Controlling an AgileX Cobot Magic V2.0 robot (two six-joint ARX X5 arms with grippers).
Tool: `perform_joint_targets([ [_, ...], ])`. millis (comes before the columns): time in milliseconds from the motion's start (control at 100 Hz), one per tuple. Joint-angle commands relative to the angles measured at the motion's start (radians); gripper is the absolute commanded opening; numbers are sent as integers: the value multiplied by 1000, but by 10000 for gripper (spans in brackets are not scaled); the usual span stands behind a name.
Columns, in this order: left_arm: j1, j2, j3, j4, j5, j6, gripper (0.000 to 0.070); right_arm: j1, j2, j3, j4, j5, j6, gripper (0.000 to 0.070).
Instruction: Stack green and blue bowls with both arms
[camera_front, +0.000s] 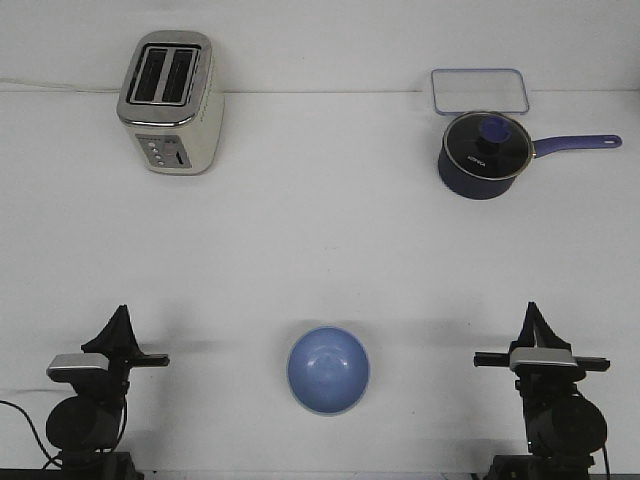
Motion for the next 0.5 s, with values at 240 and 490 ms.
perform_joint_targets([
  [240, -1, -1, -19, 10, 2, -5, 14, -9, -86, -200, 36, -31, -76, 0],
  [490, -1, -1, -19, 10, 2, -5, 14, -9, -86, -200, 99, -35, -77, 0],
])
